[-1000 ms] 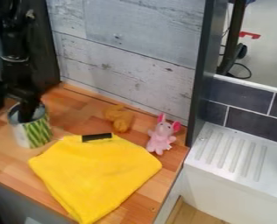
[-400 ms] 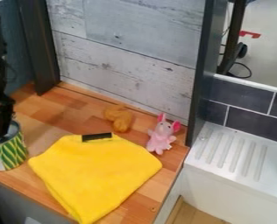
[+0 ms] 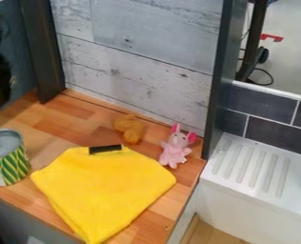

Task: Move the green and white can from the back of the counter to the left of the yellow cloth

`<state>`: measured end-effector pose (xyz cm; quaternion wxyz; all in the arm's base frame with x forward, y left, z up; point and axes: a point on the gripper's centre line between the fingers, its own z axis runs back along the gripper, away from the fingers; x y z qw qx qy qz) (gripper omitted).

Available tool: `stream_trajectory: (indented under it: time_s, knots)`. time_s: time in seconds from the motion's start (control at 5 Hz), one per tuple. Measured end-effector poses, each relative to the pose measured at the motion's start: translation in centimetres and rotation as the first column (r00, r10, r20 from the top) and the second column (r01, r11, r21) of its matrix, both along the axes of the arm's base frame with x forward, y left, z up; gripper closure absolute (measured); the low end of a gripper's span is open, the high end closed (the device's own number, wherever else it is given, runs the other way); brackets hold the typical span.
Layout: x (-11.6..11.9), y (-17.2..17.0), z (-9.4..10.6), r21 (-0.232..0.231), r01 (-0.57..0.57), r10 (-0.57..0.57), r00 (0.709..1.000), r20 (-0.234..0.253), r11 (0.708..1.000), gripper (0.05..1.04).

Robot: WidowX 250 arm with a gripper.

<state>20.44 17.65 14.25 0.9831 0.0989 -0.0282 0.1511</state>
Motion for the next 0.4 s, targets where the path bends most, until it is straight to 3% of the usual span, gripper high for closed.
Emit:
stream_trajectory:
  time_s: [0.2, 0.4]
  knots:
    - [-0.3, -3.3, 1.7, -0.023, 0.099, -0.098, 0.995, 0.028, 0.995, 0.083]
    - [0.0, -7.4, 1.6, -0.074, 0.202, -0.201, 0.979, 0.01, 0.977, 0.083]
